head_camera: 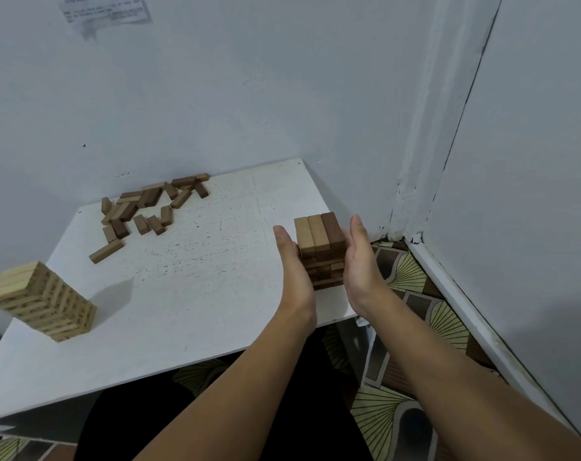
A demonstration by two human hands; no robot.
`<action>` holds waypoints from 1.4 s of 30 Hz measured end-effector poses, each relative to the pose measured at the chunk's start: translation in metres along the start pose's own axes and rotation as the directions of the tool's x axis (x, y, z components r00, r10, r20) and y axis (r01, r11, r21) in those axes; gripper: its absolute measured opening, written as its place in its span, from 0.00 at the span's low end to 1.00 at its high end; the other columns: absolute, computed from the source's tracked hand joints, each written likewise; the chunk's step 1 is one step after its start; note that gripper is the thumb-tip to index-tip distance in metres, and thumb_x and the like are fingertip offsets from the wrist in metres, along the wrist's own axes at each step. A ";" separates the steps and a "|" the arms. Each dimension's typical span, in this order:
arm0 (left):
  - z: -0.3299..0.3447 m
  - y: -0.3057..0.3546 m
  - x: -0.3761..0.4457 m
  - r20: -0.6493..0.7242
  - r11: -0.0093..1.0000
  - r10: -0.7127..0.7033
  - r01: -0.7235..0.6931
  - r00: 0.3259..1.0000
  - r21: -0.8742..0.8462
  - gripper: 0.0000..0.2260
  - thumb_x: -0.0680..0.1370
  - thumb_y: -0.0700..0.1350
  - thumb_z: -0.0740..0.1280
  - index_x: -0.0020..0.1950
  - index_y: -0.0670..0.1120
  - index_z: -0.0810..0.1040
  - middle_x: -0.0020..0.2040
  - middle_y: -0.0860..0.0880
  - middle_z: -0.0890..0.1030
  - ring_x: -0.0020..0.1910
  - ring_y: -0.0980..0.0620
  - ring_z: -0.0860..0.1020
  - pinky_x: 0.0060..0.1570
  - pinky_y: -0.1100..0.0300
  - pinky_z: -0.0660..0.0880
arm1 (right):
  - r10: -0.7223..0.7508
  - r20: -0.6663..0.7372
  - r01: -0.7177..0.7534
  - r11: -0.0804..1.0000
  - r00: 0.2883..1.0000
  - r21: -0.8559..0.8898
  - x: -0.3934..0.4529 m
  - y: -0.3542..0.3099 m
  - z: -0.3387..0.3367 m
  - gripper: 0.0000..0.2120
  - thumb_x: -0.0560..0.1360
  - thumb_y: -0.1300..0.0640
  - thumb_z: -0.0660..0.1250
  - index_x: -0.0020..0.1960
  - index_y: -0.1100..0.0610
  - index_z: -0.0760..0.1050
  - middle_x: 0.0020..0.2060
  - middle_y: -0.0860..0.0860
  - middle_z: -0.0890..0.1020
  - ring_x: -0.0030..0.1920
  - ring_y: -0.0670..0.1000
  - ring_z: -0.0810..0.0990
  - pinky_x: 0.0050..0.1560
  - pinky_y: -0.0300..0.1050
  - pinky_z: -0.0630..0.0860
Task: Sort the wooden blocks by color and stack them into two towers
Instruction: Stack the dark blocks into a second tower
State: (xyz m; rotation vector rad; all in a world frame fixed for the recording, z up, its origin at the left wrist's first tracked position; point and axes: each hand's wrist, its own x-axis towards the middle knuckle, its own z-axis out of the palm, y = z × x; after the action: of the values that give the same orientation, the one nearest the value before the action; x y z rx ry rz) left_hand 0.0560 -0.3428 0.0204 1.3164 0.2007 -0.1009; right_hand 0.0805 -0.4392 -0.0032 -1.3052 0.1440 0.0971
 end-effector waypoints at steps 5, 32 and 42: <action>0.000 0.003 -0.005 -0.021 0.998 -0.028 0.027 0.999 -0.057 0.45 0.69 0.82 0.44 0.70 0.57 0.78 0.65 0.54 0.82 0.65 0.59 0.76 0.76 0.51 0.63 | 0.044 0.009 -0.044 0.998 0.999 0.047 -0.004 -0.002 -0.002 0.53 0.66 0.16 0.51 0.81 0.48 0.64 0.76 0.49 0.72 0.77 0.50 0.68 0.79 0.61 0.62; 0.011 0.039 -0.015 -0.033 0.999 -0.018 0.019 0.999 0.043 0.38 0.68 0.78 0.45 0.67 0.60 0.74 0.59 0.59 0.80 0.57 0.61 0.78 0.55 0.63 0.70 | -0.057 -0.038 0.060 0.996 0.998 0.070 -0.003 -0.017 0.012 0.38 0.80 0.26 0.47 0.81 0.47 0.62 0.77 0.48 0.70 0.76 0.47 0.68 0.79 0.56 0.62; 0.017 0.035 -0.015 -0.072 0.998 -0.034 0.037 0.997 0.042 0.25 0.79 0.73 0.44 0.43 0.62 0.76 0.36 0.63 0.83 0.45 0.63 0.79 0.43 0.64 0.72 | -0.043 -0.005 0.043 0.998 0.999 0.037 -0.003 -0.017 0.010 0.31 0.84 0.33 0.44 0.80 0.47 0.65 0.70 0.50 0.78 0.69 0.48 0.77 0.71 0.50 0.72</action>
State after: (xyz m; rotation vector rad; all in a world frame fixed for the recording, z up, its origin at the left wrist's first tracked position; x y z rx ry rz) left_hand 0.0494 -0.3505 0.0611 1.3606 0.2837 -0.0886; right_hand 0.0809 -0.4339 0.0165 -1.2711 0.1206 0.0552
